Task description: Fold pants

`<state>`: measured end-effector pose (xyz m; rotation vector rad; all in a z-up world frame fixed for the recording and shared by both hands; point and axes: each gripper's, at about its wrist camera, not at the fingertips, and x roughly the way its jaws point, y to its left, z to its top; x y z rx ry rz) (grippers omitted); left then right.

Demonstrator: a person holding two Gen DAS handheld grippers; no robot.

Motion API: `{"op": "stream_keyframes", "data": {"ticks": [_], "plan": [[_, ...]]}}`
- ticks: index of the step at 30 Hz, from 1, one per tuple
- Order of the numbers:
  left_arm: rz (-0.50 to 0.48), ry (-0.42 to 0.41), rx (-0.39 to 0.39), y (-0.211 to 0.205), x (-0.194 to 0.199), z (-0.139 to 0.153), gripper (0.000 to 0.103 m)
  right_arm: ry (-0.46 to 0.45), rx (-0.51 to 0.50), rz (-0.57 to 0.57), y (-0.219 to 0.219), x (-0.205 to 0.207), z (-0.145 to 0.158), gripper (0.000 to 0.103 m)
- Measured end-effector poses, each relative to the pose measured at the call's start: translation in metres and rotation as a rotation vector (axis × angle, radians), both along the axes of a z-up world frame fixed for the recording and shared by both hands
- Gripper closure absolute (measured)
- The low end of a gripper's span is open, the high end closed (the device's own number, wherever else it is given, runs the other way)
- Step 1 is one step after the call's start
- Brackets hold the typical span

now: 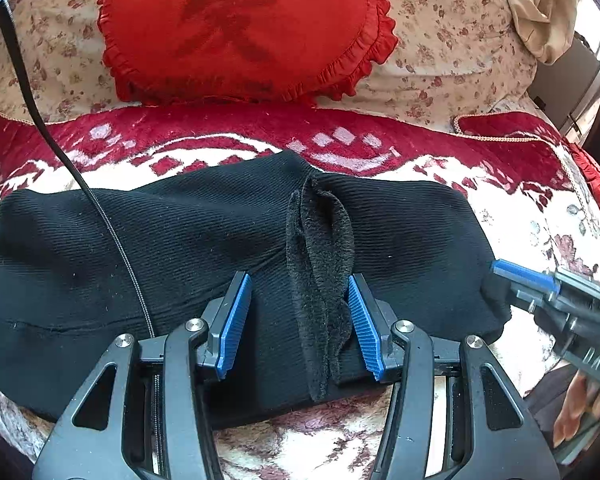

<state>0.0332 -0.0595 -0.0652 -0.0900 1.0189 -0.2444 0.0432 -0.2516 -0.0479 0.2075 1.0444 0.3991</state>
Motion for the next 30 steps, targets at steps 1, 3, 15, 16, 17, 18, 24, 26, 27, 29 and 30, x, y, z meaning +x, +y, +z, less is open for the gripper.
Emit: {"op": "stream_keyframes", "data": {"ticks": [1,3,15,16,17,18,24,26,27,29,30], "plan": [[-0.001,-0.004,0.012,-0.002,-0.001,0.0,0.053,-0.004,-0.018,0.004,0.001,-0.003,-0.002,0.081],[-0.003,-0.011,0.036,-0.005,-0.002,-0.003,0.053,-0.002,-0.054,0.008,0.005,-0.008,-0.009,0.081],[0.039,-0.011,0.027,0.002,-0.014,0.007,0.053,-0.002,-0.004,0.013,0.008,-0.012,0.013,0.082],[0.043,-0.015,0.029,0.004,-0.015,0.008,0.053,-0.005,-0.006,0.016,0.012,-0.011,0.014,0.082],[0.045,-0.019,0.034,0.004,-0.016,0.009,0.053,-0.008,-0.006,0.021,0.016,-0.01,0.015,0.082],[0.047,-0.023,0.041,0.005,-0.017,0.01,0.053,-0.008,-0.007,0.026,0.02,-0.008,0.015,0.082],[0.079,-0.033,0.059,0.018,-0.021,0.013,0.053,0.008,-0.008,0.05,0.045,0.0,0.005,0.082],[0.094,-0.03,0.063,0.024,-0.022,0.013,0.053,0.016,-0.008,0.057,0.05,0.0,-0.001,0.081],[0.101,-0.03,0.067,0.027,-0.022,0.013,0.053,0.028,-0.014,0.061,0.054,0.001,-0.008,0.081],[0.119,-0.029,0.072,0.034,-0.023,0.013,0.053,0.03,-0.036,0.064,0.059,0.001,-0.016,0.08],[0.127,-0.028,0.074,0.037,-0.024,0.013,0.053,0.019,-0.041,0.065,0.06,0.0,-0.016,0.079]]}}
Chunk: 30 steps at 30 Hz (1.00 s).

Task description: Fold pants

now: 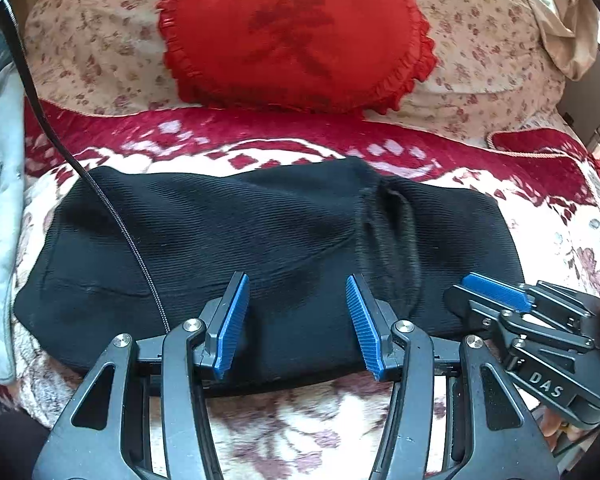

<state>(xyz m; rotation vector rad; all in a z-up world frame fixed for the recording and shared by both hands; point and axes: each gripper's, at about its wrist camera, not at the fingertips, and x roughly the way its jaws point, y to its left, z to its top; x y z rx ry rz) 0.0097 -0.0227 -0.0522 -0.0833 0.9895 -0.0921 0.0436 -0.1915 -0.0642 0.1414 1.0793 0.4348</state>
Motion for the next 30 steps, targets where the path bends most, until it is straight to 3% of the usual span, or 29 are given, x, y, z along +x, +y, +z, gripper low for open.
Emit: {"op": "stream_keyframes", "data": {"ticks": [8,11,13,17,19,23,30], "plan": [[0.05,0.012,0.008,0.02,-0.003,0.002,0.053,-0.008,0.023,0.024,0.012,0.006,0.017,0.076],[0.065,0.018,0.01,0.028,-0.005,0.003,0.053,0.0,0.017,0.046,0.024,0.015,0.011,0.064],[0.078,0.024,0.008,0.035,-0.007,0.003,0.053,0.022,-0.006,0.069,0.035,0.02,0.001,0.062],[0.115,0.02,-0.014,0.054,-0.014,0.009,0.037,0.006,0.02,0.079,0.039,0.025,0.017,0.062],[0.142,0.009,-0.022,0.065,-0.018,0.014,0.036,-0.042,0.047,0.082,0.044,0.028,0.033,0.062],[0.203,0.014,-0.033,0.089,-0.025,0.018,0.036,-0.063,0.072,0.162,0.076,0.044,0.043,0.057],[0.324,0.052,-0.101,0.139,-0.044,0.009,0.036,-0.047,0.118,0.32,0.157,0.078,0.035,0.049]]}}
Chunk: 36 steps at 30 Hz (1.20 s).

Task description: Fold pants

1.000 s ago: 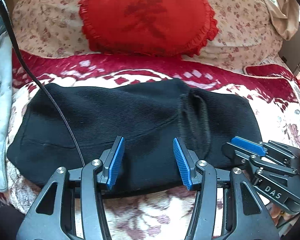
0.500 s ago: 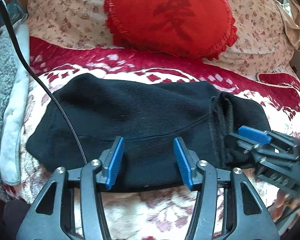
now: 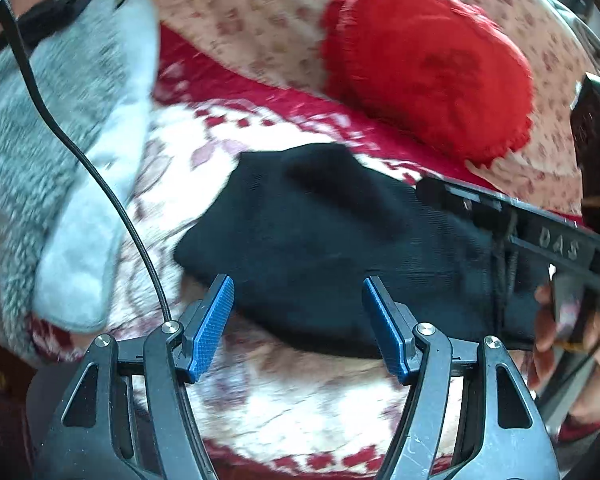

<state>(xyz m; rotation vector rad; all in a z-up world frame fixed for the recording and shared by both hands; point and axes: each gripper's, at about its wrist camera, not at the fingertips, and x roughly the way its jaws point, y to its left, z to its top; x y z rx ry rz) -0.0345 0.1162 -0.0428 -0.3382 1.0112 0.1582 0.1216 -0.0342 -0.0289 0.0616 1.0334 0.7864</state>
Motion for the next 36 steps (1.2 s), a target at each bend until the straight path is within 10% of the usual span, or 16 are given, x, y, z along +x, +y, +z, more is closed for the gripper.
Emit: {"op": "stream_keyframes", "data": {"ticks": [17,20,22,26,36], "plan": [[0.078,0.019,-0.131,0.024,0.013,-0.037,0.016,0.076,-0.061,0.212,0.118,0.044,-0.044,0.038],[0.091,-0.017,-0.125,0.021,0.017,-0.038,0.015,0.074,-0.003,0.179,0.111,0.044,-0.05,0.053],[0.074,-0.064,-0.164,0.02,0.016,-0.032,0.039,0.08,0.035,0.165,0.102,0.044,-0.047,0.078],[0.011,-0.183,-0.214,0.01,0.009,-0.002,0.069,0.094,0.172,0.119,0.07,0.044,-0.023,0.083],[-0.351,-0.34,-0.154,-0.099,0.003,0.054,0.072,0.019,0.367,-0.12,-0.081,0.026,0.037,0.084]]}}
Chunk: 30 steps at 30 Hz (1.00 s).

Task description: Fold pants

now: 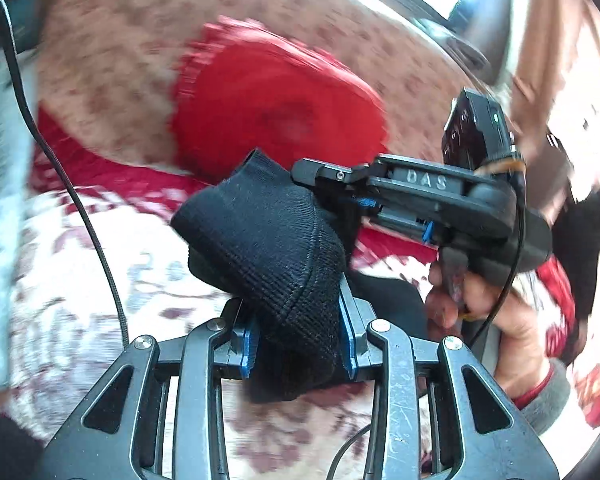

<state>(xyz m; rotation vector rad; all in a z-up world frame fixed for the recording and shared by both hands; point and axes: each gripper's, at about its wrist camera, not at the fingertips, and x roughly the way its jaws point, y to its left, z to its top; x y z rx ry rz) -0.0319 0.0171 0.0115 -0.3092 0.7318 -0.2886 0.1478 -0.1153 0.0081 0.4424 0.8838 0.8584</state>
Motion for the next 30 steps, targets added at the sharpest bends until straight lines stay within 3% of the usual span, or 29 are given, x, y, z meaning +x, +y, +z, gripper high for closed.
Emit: {"op": "stream_keyframes", "data": {"ticks": [3,5,6,8,12,15,18,24,30], "plan": [[-0.117,0.037,0.044,-0.045,0.005,-0.018,0.072,0.003,-0.096,-0.201,-0.056,-0.016,-0.006,0.08],[-0.182,0.068,0.107,-0.075,0.007,-0.034,0.07,0.033,-0.138,-0.297,-0.083,-0.025,-0.014,0.06],[-0.216,0.074,0.141,-0.087,0.005,-0.039,0.067,0.072,-0.115,-0.327,-0.101,-0.031,-0.021,0.052],[-0.281,0.075,0.192,-0.104,0.0,-0.041,0.057,0.129,-0.063,-0.349,-0.123,-0.041,-0.03,0.051],[-0.402,0.036,0.139,-0.11,-0.015,-0.021,0.052,0.164,-0.026,-0.389,-0.149,-0.065,-0.036,0.038],[-0.388,0.007,0.191,-0.103,-0.019,-0.011,0.052,0.202,0.045,-0.376,-0.158,-0.077,-0.041,0.036],[-0.325,0.01,0.235,-0.087,-0.009,-0.009,0.053,0.216,0.053,-0.376,-0.159,-0.088,-0.045,0.032],[-0.266,0.006,0.246,-0.061,-0.006,-0.013,0.052,0.211,0.063,-0.367,-0.161,-0.104,-0.042,0.028],[-0.158,0.131,0.289,-0.05,0.022,-0.046,0.052,0.191,0.019,-0.351,-0.151,-0.108,-0.034,0.024]]}}
